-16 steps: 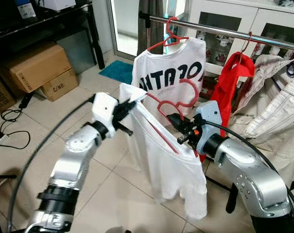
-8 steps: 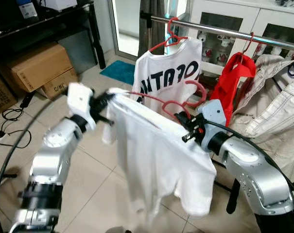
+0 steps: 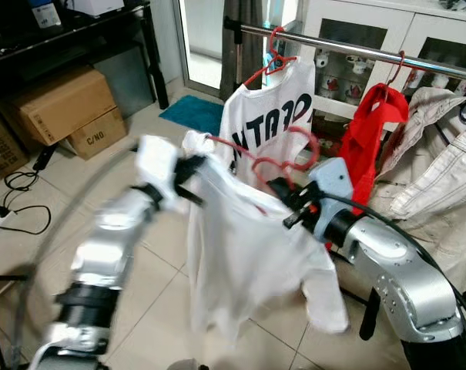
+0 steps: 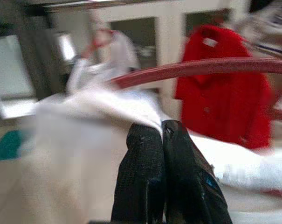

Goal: Hang hanger

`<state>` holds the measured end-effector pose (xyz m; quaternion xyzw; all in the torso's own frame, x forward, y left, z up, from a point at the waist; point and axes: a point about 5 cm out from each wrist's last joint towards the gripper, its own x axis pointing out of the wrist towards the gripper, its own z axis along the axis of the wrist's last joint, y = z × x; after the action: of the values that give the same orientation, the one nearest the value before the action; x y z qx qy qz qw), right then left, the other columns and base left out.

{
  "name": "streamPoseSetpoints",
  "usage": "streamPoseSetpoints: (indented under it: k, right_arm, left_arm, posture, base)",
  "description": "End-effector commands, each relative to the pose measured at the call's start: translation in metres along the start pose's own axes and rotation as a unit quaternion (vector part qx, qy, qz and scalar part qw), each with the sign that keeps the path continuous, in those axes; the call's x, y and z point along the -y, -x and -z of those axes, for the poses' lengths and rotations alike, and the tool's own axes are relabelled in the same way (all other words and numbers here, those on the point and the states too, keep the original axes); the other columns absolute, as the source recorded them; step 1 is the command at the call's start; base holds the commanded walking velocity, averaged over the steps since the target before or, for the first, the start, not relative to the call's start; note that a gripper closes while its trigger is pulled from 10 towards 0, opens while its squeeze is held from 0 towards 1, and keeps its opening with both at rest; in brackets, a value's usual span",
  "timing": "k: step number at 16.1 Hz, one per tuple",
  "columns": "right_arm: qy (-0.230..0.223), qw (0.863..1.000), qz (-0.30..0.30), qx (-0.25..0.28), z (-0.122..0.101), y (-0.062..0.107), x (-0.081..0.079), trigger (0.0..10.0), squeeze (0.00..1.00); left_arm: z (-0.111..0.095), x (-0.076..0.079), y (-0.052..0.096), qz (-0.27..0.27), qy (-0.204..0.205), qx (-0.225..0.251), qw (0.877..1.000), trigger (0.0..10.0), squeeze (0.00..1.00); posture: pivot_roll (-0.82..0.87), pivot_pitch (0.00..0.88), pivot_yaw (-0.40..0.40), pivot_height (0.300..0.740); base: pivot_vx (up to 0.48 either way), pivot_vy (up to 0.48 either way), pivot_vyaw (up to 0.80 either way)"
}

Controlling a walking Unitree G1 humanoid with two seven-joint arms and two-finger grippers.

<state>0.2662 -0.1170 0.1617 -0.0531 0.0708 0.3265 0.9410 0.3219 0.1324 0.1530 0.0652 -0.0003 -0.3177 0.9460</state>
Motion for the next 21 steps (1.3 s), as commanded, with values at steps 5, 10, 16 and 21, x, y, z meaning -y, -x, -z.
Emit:
streamPoseSetpoints:
  k: [5, 10, 16, 21]
  right_arm:
    - [0.012, 1.000, 0.026, -0.012, 0.002, 0.004, 0.006, 0.0, 0.00]
    - [0.004, 1.000, 0.012, -0.002, -0.001, 0.002, 0.003, 0.0, 0.00]
    - [0.004, 1.000, 0.010, 0.001, -0.003, 0.001, 0.005, 0.0, 0.00]
    - [0.004, 1.000, 0.014, 0.005, -0.005, 0.002, 0.006, 0.0, 0.00]
  left_arm:
    - [0.007, -0.003, 0.001, -0.011, -0.051, -0.030, 0.998, 10.0, 0.00]
    - [0.020, -0.008, 0.017, -0.058, -0.019, -0.046, 0.997, 10.0, 1.00]
    - [0.019, -0.003, 0.011, -0.046, 0.005, -0.022, 0.999, 10.0, 0.00]
    - [0.010, 0.008, -0.001, -0.007, 0.019, 0.009, 1.000, 10.0, 1.00]
  posture:
    - [-0.05, 0.000, 0.066, 0.740]
    - [-0.04, 0.000, 0.055, 0.740]
    - [-0.05, 0.000, 0.044, 0.740]
    - [-0.05, 0.000, 0.049, 0.740]
  base:
    - [0.000, 0.000, 0.00]
    - [0.000, 0.000, 0.00]
    - [0.000, 0.000, 0.00]
    - [0.000, 0.000, 0.00]
